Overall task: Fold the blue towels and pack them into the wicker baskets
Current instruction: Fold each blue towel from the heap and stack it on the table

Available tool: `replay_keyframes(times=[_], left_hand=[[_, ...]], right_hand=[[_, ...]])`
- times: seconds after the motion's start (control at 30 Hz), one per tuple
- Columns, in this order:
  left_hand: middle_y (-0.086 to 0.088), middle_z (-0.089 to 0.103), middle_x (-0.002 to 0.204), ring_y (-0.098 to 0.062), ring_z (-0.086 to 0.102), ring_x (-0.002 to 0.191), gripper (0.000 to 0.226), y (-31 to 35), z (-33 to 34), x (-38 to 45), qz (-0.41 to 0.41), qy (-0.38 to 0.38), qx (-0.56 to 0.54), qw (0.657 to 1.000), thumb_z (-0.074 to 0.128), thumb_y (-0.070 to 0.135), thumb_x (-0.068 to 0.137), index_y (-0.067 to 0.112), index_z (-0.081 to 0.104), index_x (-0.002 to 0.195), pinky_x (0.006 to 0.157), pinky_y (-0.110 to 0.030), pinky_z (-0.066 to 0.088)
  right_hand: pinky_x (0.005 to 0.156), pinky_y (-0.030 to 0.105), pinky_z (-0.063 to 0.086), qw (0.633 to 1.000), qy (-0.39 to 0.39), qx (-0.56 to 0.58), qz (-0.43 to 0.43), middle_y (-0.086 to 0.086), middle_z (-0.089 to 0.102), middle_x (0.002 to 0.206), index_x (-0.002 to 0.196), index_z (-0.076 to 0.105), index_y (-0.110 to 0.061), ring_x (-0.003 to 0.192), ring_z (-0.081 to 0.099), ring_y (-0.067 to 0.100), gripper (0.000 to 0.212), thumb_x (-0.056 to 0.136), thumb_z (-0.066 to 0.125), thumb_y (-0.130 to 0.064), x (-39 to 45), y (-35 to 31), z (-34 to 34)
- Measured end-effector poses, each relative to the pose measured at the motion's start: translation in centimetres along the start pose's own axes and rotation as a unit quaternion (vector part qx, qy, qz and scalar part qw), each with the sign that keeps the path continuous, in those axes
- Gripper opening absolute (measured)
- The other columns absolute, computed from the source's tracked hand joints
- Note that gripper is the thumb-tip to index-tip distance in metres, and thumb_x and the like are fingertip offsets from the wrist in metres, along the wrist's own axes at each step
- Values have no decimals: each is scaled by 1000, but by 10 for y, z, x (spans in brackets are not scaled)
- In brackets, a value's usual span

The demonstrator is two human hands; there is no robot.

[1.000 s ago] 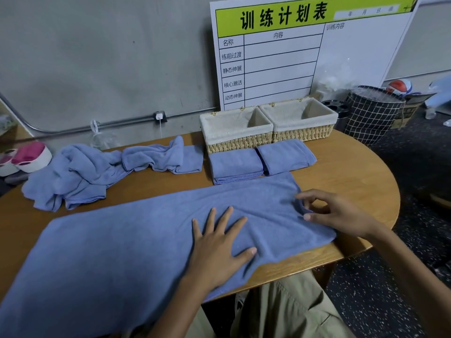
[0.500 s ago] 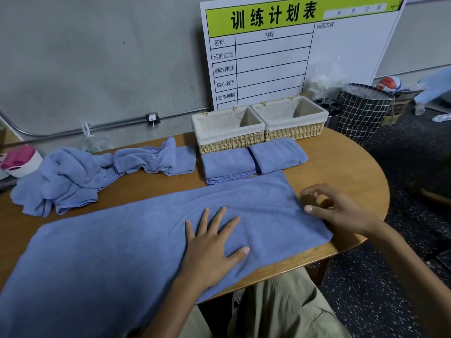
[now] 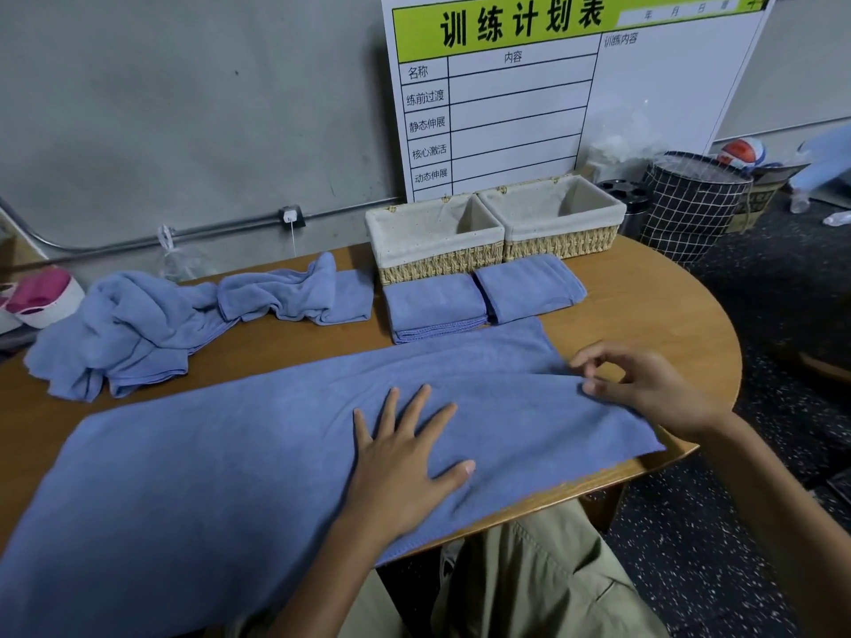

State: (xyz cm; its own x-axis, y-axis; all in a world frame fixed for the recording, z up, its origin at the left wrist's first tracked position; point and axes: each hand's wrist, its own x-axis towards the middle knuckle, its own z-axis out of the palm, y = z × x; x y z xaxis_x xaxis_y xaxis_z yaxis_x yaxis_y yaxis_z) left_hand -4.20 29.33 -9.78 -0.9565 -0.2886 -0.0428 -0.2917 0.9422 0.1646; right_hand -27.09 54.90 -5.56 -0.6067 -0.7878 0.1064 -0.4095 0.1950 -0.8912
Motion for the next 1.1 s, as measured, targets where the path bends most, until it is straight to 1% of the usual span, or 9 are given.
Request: replay_keyframes(times=[0.07, 0.23, 0.37, 0.53, 0.67, 0.77, 0.83, 0.93, 1.1], left_hand=[[21, -20, 164, -20, -22, 153, 87, -1, 1, 0, 0, -4, 1, 1000, 9, 88, 77, 51, 4, 155, 118, -64, -10], [20, -20, 164, -20, -22, 152, 87, -1, 1, 1, 3, -9, 2, 1000, 9, 88, 77, 51, 3, 156, 118, -65, -10], [19, -22, 164, -21, -23, 152, 89, -1, 2, 0, 4, -13, 9, 1000, 7, 91, 76, 52, 0, 155, 118, -65, -11], [17, -24, 164, -24, -23, 152, 91, 3, 2, 1, 3, -23, 24, 999, 10, 92, 74, 51, -4, 155, 117, -67, -10], [18, -24, 164, -25, -19, 153, 96, 11, -2, -3, 22, -30, 21, 999, 6, 96, 68, 53, -5, 154, 118, -66, -5], [19, -13, 166, -24, -9, 155, 103, -18, -16, -3, -35, 36, 6, 999, -12, 98, 59, 56, 1, 153, 119, -65, 4], [17, 0, 167, -25, 2, 155, 104, -65, -25, -3, -115, 93, -4, 989, -8, 99, 61, 55, 12, 153, 116, -66, 12], [13, 9, 168, -31, 9, 154, 109, -133, -24, -16, -242, 66, 19, 968, -7, 99, 58, 53, 22, 153, 113, -70, 17], [12, -5, 168, -32, -5, 154, 91, -134, -19, -30, -261, 5, 7, 965, 12, 94, 73, 54, 8, 154, 115, -69, 9]], right_hand=[[77, 27, 48, 998, -29, -48, -4, 0, 66, 93, 105, 71, -17, 88, 62, 15, 23, 88, 70, -2, -1, 7, 1], [72, 15, 47, 999, -8, -45, -9, -6, 66, 93, 105, 70, -19, 89, 62, 8, 21, 90, 69, -4, -1, 10, -2], [84, 27, 54, 985, -38, -171, 8, -7, 65, 101, 95, 69, -41, 97, 62, 7, 37, 87, 74, -5, 1, 19, -11], [71, 43, 52, 966, 80, -238, -63, -11, 58, 101, 100, 69, -37, 80, 62, 16, 10, 92, 64, -34, 22, -3, 17], [94, 37, 47, 956, 75, -266, -95, -1, 57, 125, 126, 65, -24, 112, 58, 20, 37, 99, 52, -45, 43, -14, 76], [119, 41, 24, 928, -3, -373, -6, -7, 33, 159, 150, 41, -34, 148, 27, 19, 82, 89, 10, -79, 42, 4, 94], [122, 39, 7, 912, -15, -408, 40, -14, 12, 165, 155, 25, -42, 154, 5, 15, 87, 81, 2, -82, 35, 12, 86], [122, 42, 3, 893, -21, -444, 70, -10, -3, 167, 157, 10, -45, 154, -6, 15, 94, 74, -5, -88, 27, 15, 69], [121, 46, 7, 890, 3, -450, 71, -5, 10, 167, 156, 18, -40, 154, 5, 21, 103, 70, -4, -91, 38, -8, 81]])
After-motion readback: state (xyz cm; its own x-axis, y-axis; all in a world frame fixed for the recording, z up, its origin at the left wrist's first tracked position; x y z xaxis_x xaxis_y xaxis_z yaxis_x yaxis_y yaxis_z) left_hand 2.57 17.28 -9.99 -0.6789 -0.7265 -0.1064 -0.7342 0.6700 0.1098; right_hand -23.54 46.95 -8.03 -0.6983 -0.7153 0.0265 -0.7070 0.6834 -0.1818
